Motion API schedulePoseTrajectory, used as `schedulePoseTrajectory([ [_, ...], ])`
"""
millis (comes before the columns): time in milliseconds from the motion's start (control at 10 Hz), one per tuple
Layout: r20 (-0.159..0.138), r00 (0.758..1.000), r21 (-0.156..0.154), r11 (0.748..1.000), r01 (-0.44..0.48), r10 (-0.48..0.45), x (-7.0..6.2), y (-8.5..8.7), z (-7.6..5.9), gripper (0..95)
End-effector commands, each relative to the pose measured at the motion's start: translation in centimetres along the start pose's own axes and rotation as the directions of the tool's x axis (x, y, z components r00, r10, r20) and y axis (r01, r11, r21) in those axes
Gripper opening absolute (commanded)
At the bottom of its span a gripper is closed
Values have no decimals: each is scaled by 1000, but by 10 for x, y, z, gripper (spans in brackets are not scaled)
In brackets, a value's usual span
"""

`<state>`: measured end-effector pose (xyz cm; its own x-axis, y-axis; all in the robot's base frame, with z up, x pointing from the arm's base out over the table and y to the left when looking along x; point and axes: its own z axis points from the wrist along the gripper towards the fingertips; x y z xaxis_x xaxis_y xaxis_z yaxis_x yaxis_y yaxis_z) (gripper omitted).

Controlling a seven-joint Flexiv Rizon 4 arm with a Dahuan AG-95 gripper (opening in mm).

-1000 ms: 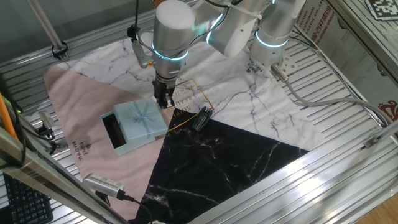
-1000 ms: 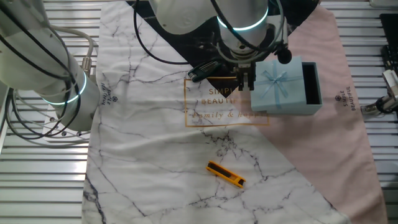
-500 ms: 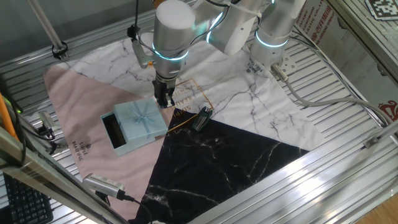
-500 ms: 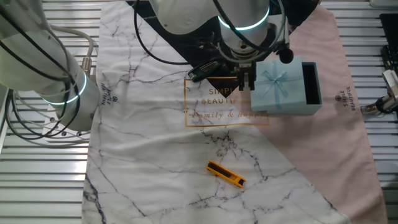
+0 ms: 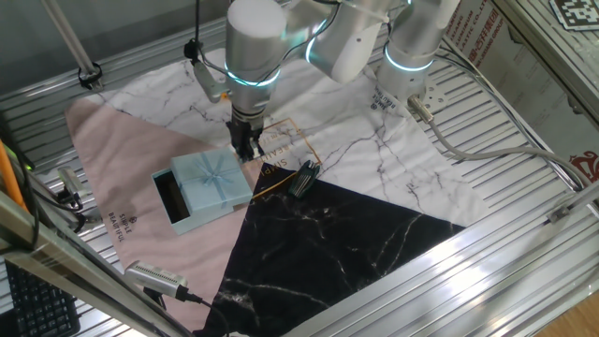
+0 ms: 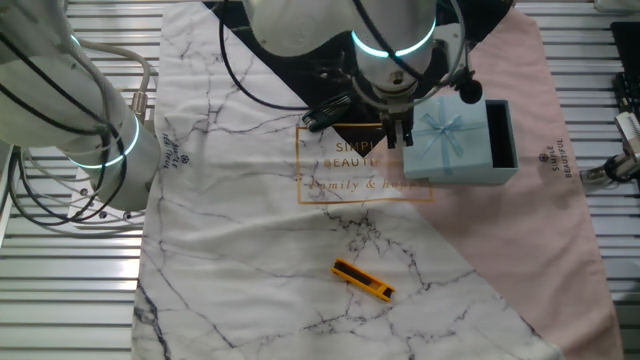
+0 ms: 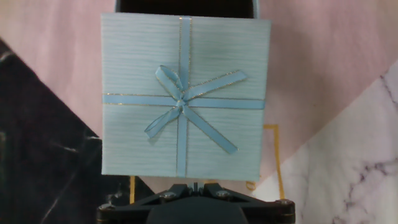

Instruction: Slide the outer casing onto the gift box

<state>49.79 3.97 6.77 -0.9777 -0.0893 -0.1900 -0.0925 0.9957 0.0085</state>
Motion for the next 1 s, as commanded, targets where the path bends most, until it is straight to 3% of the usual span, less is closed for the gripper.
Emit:
schedulePoseTrajectory([
  [100, 1, 999, -20, 999, 35, -35, -1, 1, 2, 0],
  [1000, -9, 1000, -14, 1000, 0, 0, -2, 2, 2, 0],
])
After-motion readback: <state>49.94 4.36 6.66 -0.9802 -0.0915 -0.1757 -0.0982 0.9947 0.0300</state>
